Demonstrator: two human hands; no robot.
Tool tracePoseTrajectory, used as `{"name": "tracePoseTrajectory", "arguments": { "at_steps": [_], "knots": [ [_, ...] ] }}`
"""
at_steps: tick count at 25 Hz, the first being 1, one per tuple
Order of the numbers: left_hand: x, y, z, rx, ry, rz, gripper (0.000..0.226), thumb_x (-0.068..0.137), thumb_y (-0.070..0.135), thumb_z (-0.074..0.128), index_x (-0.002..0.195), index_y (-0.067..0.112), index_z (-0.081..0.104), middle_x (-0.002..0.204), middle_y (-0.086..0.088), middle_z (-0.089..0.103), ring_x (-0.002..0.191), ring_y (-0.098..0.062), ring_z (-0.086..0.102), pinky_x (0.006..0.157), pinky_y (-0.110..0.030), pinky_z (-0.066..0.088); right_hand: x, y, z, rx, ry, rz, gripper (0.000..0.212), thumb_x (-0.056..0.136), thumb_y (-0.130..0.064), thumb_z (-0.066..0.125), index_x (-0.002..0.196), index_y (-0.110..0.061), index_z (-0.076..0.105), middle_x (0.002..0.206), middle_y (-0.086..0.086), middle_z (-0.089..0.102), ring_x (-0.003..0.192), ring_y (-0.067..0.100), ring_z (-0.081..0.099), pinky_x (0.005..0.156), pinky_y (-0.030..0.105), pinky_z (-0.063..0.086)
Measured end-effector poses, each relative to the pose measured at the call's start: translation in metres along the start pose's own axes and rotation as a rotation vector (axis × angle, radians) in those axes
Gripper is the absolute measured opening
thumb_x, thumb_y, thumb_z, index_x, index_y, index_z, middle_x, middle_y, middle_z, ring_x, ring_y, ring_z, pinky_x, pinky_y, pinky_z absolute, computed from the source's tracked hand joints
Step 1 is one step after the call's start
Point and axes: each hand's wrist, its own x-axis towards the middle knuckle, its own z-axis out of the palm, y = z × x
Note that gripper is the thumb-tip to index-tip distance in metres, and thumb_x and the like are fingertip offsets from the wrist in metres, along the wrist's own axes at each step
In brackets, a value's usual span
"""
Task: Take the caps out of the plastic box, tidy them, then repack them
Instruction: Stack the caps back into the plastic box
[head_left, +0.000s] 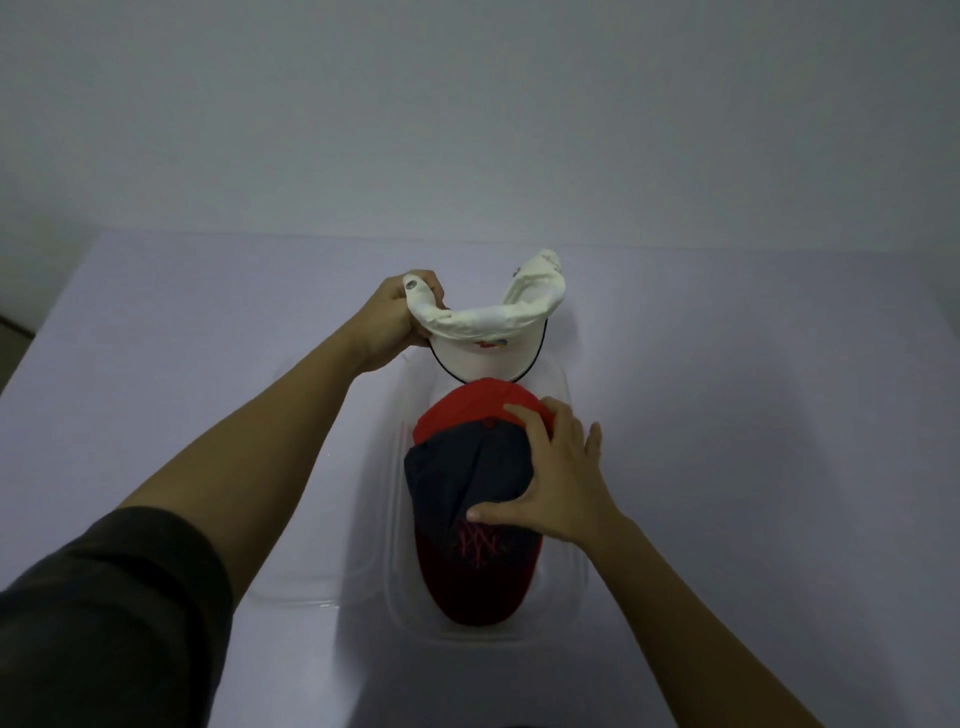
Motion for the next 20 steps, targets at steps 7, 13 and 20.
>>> {"name": "tracePoseTrajectory", "arguments": {
  "at_steps": [7,13,20],
  "knots": [
    [-0.003,-0.023,0.021,0.018,-0.132,-0.416,0.040,0.068,-0.017,0.032,0.087,0.005,0.059,0.087,-0.009,0.057,0.080,-0.026,0.053,0.061,-0.037,0.052,-0.011,-0.001,0.004,0.006,0.067,-0.023,0.116,0.046,-0.081,0.065,0.139,-0.041,0.011,0.144,-0.007,0.004,0.138,0.017,0.006,0.113,0.059,-0.007],
    [-0.006,-0.031,0.038,0.001,-0.136,-0.710,0.055,0.050,-0.014,0.026,0.095,0.000,0.055,0.080,-0.009,0.050,0.068,-0.029,0.048,0.053,-0.029,0.046,-0.004,-0.002,0.002,0.086,0.072,-0.062,0.118,0.046,-0.080,0.066,0.143,-0.036,0.014,0.148,-0.004,0.010,0.136,0.020,0.017,0.115,0.051,0.018],
    [-0.007,-0.034,0.047,0.315,-0.023,-0.629,0.013,0.085,0.005,0.037,0.081,0.007,0.049,0.072,-0.007,0.050,0.061,-0.017,0.046,0.055,-0.028,0.040,0.005,0.001,0.004,0.113,0.005,-0.006,0.126,0.048,-0.082,0.063,0.146,-0.032,0.002,0.153,-0.005,0.002,0.140,0.023,0.016,0.116,0.048,0.017]
  ]
}}
